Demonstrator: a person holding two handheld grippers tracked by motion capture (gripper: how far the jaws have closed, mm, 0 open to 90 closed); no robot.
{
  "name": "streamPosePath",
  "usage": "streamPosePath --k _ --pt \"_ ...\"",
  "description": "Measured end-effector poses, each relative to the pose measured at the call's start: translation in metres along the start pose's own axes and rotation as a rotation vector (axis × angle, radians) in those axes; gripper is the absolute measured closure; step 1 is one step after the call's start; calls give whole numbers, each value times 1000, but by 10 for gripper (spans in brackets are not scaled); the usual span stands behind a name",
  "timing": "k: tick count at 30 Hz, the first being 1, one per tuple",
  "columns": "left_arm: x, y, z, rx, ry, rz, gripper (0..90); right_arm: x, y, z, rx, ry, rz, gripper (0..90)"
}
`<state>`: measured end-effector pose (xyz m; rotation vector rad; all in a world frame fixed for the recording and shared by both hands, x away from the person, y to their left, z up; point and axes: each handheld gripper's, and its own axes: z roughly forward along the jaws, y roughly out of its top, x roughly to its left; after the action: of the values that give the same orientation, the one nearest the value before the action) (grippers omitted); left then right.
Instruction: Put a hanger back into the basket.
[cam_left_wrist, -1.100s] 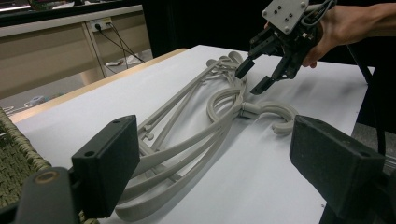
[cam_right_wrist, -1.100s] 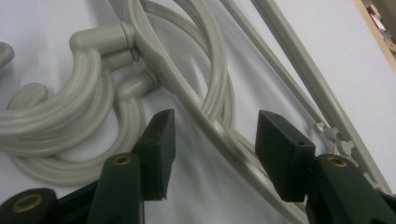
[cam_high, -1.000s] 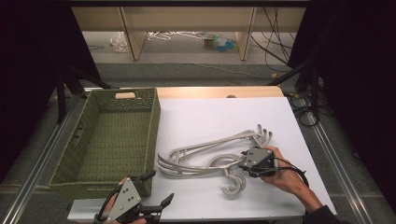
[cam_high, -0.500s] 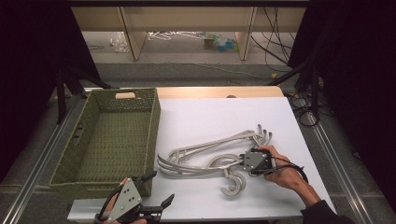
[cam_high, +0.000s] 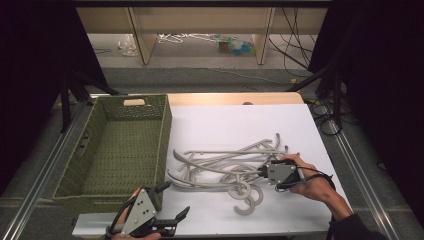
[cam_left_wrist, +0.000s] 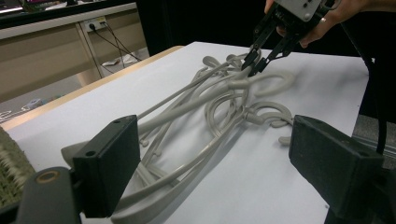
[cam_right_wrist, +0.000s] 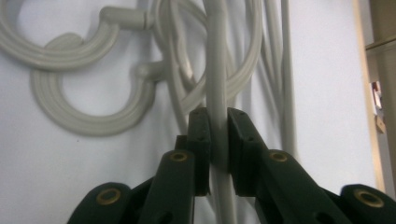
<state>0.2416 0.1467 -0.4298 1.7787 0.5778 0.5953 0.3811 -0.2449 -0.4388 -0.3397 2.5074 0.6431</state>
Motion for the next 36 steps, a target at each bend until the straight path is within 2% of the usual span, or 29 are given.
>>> streamPosePath --k 1,2,3,6,9,14,15,16,17,18,19,22,23,24,25,27,28,29,30,32,33,34,35,36 --pt "0 1 2 2 -1 5 164 -1 0 -2 -10 -3 0 814" --pt "-1 3 6 9 1 13 165 0 0 -4 -15 9 24 814" --pt "-2 6 10 19 4 24 169 -3 0 -8 -10 -5 4 813" --pt "-3 12 25 46 3 74 176 -2 -1 -10 -27 6 26 814" --pt "-2 16 43 87 30 101 204 -2 -1 -13 -36 9 38 814" --pt "0 18 78 161 2 182 247 -3 2 -21 -53 21 23 814" --pt "3 17 92 186 -1 196 267 -4 3 -24 -57 18 14 814" --pt "3 17 92 186 -1 196 274 -4 3 -24 -57 18 14 814" --pt "4 17 98 191 -3 195 274 0 3 -28 -23 18 69 814" --pt "5 17 105 194 -2 201 284 -1 4 -30 -25 10 63 814" --pt "6 15 114 205 3 227 317 0 4 -31 -36 14 69 814" --pt "6 13 122 215 -1 228 324 -2 3 -30 -54 23 43 814" --pt "7 13 125 218 -15 233 371 -3 3 -30 -76 31 33 814" --pt "7 12 128 224 -37 227 371 -3 3 -30 -76 31 33 814" --pt "9 12 130 247 -50 239 374 -5 2 -31 -80 26 19 814" --pt "9 11 137 237 -58 235 373 -4 2 -32 -74 32 24 814" --pt "10 11 139 242 -62 242 374 -5 3 -33 -70 37 23 814" --pt "11 11 143 245 -67 250 383 -1 3 -37 -29 35 81 813" --pt "11 10 146 251 -65 260 397 -2 4 -37 -45 22 70 814" --pt "12 11 153 267 -72 302 408 -1 5 -39 -36 25 79 814" --pt "12 11 153 267 -72 302 413 -1 5 -39 -36 25 79 814" --pt "11 11 155 277 -69 319 413 -1 5 -39 -40 27 76 814" --pt "10 11 158 291 -72 334 419 -3 5 -38 -54 25 54 813" --pt "9 12 160 304 -80 339 450 -2 4 -38 -48 27 66 814"
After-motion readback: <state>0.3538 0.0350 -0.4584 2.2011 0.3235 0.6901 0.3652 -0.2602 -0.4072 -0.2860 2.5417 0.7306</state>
